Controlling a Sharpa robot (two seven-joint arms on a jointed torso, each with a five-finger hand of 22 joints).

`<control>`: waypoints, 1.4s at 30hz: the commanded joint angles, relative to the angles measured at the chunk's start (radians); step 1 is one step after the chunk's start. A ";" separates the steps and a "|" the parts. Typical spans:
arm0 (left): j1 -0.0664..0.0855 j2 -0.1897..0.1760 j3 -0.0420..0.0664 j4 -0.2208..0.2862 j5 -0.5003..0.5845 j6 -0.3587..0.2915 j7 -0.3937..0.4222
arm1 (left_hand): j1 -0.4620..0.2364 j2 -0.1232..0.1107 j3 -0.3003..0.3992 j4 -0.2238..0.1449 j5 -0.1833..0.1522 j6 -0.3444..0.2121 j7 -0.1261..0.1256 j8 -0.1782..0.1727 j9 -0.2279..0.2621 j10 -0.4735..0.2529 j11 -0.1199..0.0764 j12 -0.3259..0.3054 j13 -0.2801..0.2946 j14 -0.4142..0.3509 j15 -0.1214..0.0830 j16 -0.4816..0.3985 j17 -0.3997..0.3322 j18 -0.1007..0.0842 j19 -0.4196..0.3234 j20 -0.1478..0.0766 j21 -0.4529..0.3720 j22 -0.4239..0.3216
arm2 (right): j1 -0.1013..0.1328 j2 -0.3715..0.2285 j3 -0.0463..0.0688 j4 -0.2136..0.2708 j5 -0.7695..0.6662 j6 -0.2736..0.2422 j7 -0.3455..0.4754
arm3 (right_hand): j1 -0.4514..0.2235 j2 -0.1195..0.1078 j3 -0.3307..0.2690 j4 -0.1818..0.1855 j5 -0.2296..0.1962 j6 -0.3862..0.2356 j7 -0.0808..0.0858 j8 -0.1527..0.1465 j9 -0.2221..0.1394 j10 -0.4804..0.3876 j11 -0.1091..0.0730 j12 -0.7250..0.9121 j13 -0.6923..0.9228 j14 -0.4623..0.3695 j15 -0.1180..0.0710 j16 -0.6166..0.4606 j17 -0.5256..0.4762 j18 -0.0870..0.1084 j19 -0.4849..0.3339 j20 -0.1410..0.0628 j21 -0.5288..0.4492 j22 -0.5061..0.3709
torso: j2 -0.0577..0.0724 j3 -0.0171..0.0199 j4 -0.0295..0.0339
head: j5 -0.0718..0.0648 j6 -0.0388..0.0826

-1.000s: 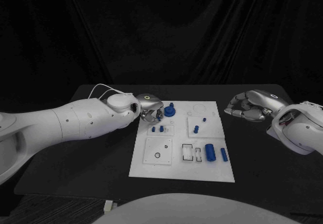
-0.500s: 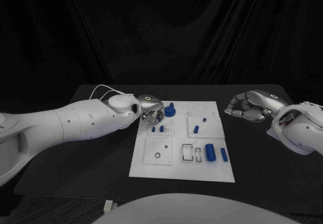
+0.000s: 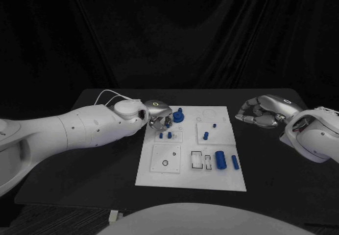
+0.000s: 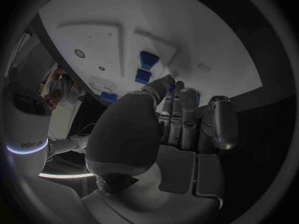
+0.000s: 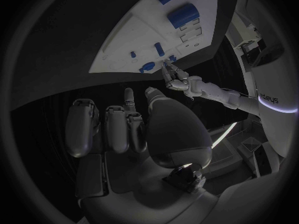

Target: Assemble the parts on the task board

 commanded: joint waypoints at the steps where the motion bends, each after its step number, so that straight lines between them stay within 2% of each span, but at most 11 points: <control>1: -0.004 0.003 -0.001 0.001 0.000 0.006 0.009 | 0.001 0.002 -0.006 0.000 -0.004 -0.003 0.001 -0.004 -0.002 0.005 0.002 0.007 0.002 -0.007 0.000 -0.007 -0.004 -0.007 -0.010 -0.001 -0.005 0.171 | -0.003 0.000 0.001 0.000 -0.002 0.003 -0.007 | 0.008 0.000 0.001 -0.006 0.004 0.004 0.002 -0.005 -0.001 0.106 0.003 0.001 0.259 0.048 0.002 -0.006 -0.001 0.013 0.012 0.005 -0.005 0.183 | 0.000 0.0006 -0.0001 | 0.001 0.000; 6: -0.005 0.005 -0.001 -0.002 0.000 0.025 -0.008 | -0.004 -0.001 -0.009 0.001 -0.006 -0.024 -0.005 -0.019 -0.008 -0.018 0.003 -0.006 0.005 -0.020 -0.001 -0.019 -0.021 -0.005 -0.017 -0.001 -0.016 0.168 | -0.003 0.000 0.001 0.000 -0.002 0.004 -0.007 | 0.008 0.000 0.001 -0.006 0.004 0.004 0.002 -0.005 -0.001 0.106 0.003 0.001 0.259 0.048 0.002 -0.006 -0.001 0.013 0.012 0.005 -0.005 0.183 | 0.000 0.0006 -0.0001 | 0.002 0.000; 14: -0.008 0.005 -0.001 -0.007 0.000 0.023 -0.033 | -0.027 -0.026 -0.002 0.022 -0.050 -0.251 -0.069 -0.040 -0.070 -0.103 0.028 -0.070 -0.012 -0.033 0.011 -0.033 -0.049 -0.003 -0.025 0.004 -0.034 0.165 | -0.003 0.000 0.001 0.000 -0.002 0.006 -0.007 | 0.010 -0.001 0.001 -0.007 0.004 0.004 0.002 -0.006 -0.002 0.104 0.003 0.000 0.258 0.048 0.002 -0.006 -0.001 0.013 0.012 0.005 -0.005 0.183 | 0.000 0.0006 0.0002 | 0.000 0.000; 26: -0.009 -0.009 -0.001 -0.012 0.000 -0.074 -0.012 | -0.047 -0.039 -0.035 0.063 -0.108 -0.354 -0.078 -0.037 -0.105 -0.137 0.036 -0.080 -0.001 -0.032 0.017 -0.031 -0.054 -0.002 -0.023 0.010 -0.041 0.164 | -0.003 -0.003 0.001 0.003 -0.002 0.007 -0.011 | 0.012 -0.003 0.000 -0.008 0.004 0.004 0.002 -0.006 -0.002 0.102 0.002 -0.002 0.254 0.048 0.002 -0.006 -0.001 0.014 0.012 0.005 -0.007 0.182 | 0.000 0.0005 -0.0001 | 0.009 0.000; 34: -0.007 -0.060 0.000 0.008 0.000 -0.201 0.013 | -0.036 -0.032 -0.043 0.083 -0.100 -0.330 -0.093 -0.022 -0.107 -0.143 0.027 -0.075 0.010 -0.043 0.013 -0.043 -0.077 0.001 -0.029 0.009 -0.057 0.161 | 0.005 -0.011 0.001 0.018 -0.002 0.004 -0.021 | 0.032 -0.012 -0.001 -0.012 -0.002 0.014 -0.001 -0.005 -0.005 0.054 0.000 -0.044 0.176 0.043 0.000 -0.020 -0.027 0.019 0.002 0.003 -0.032 0.175 | 0.000 0.0000 0.0000 | 0.009 0.000; 36: -0.005 -0.078 0.000 0.018 0.007 -0.202 0.014 | -0.005 -0.018 -0.024 0.077 -0.071 -0.264 -0.076 0.007 -0.100 -0.139 0.019 -0.065 0.021 -0.074 0.009 -0.071 -0.117 0.006 -0.047 0.008 -0.090 0.153 | 0.016 -0.012 0.001 0.024 -0.002 0.012 -0.028 | 0.051 -0.017 0.001 -0.020 -0.015 0.027 -0.005 -0.001 -0.006 0.025 -0.002 -0.074 0.127 0.036 -0.001 -0.034 -0.051 0.024 -0.006 0.001 -0.053 0.169 | 0.000 -0.0001 -0.0001 | 0.009 0.000; 38: 0.000 -0.091 0.000 0.022 0.041 -0.193 0.027 | 0.001 -0.016 -0.015 0.078 -0.070 -0.212 -0.051 0.028 -0.096 -0.133 0.014 -0.053 0.026 -0.114 0.011 -0.099 -0.154 0.015 -0.078 0.009 -0.140 0.140 | 0.028 -0.012 0.001 0.030 -0.002 0.021 -0.035 | 0.072 -0.025 0.002 -0.025 -0.032 0.060 -0.010 0.003 -0.008 -0.064 -0.005 -0.179 -0.016 0.016 -0.006 -0.086 -0.133 0.036 -0.030 -0.001 -0.120 0.147 | 0.000 -0.0009 -0.0001 | 0.010 0.000; 39: 0.003 -0.102 0.000 0.024 0.084 -0.185 0.042 | 0.000 -0.016 -0.010 0.086 -0.072 -0.169 -0.029 0.044 -0.093 -0.140 0.004 -0.048 0.028 -0.163 0.009 -0.120 -0.160 0.034 -0.152 0.011 -0.254 0.111 | 0.038 -0.011 0.001 0.033 -0.002 0.029 -0.039 | 0.090 -0.030 0.006 -0.020 -0.044 0.101 -0.019 -0.004 -0.014 -0.159 -0.010 -0.344 -0.195 0.013 -0.014 -0.114 -0.168 0.040 -0.038 -0.006 -0.151 0.135 | 0.000 -0.0005 -0.0001 | 0.010 0.000; 40: 0.004 -0.109 0.000 0.025 0.120 -0.180 0.055 | -0.002 -0.018 -0.011 0.089 -0.072 -0.166 -0.027 0.043 -0.095 -0.142 0.004 -0.045 0.029 -0.177 0.010 -0.124 -0.161 0.037 -0.170 0.013 -0.277 0.106 | 0.046 -0.010 0.001 0.034 -0.002 0.035 -0.041 | 0.103 -0.035 0.008 -0.025 -0.046 0.117 -0.021 -0.002 -0.014 -0.213 -0.014 -0.427 -0.286 0.010 -0.012 -0.127 -0.186 0.043 -0.042 -0.007 -0.167 0.130 | 0.000 -0.0006 -0.0001 | 0.011 0.000; 41: 0.006 -0.116 0.000 0.026 0.160 -0.174 0.072 | -0.022 -0.016 -0.013 0.110 -0.061 -0.171 -0.026 0.032 -0.103 -0.157 0.016 -0.042 0.031 -0.261 0.023 -0.159 -0.169 0.057 -0.289 0.020 -0.436 0.069 | 0.053 -0.007 0.001 0.034 -0.002 0.041 -0.043 | 0.121 -0.042 0.014 -0.023 -0.055 0.127 -0.019 -0.015 -0.020 -0.364 -0.011 -0.695 -0.563 0.005 -0.011 -0.147 -0.211 0.047 -0.049 -0.007 -0.194 0.120 | 0.000 -0.0007 -0.0001 | 0.011 0.000; 42: 0.007 -0.126 0.000 0.026 0.217 -0.163 0.098 | -0.033 -0.015 -0.019 0.122 -0.068 -0.174 -0.021 0.024 -0.109 -0.174 0.031 -0.037 0.033 -0.325 0.035 -0.177 -0.168 0.067 -0.399 0.026 -0.559 0.045 | 0.063 -0.003 0.001 0.034 -0.003 0.046 -0.046 | 0.130 -0.046 0.017 -0.022 -0.058 0.128 -0.016 -0.021 -0.022 -0.381 -0.009 -0.754 -0.605 0.003 -0.007 -0.156 -0.222 0.049 -0.052 -0.006 -0.206 0.116 | 0.000 -0.0008 0.0000 | 0.012 0.000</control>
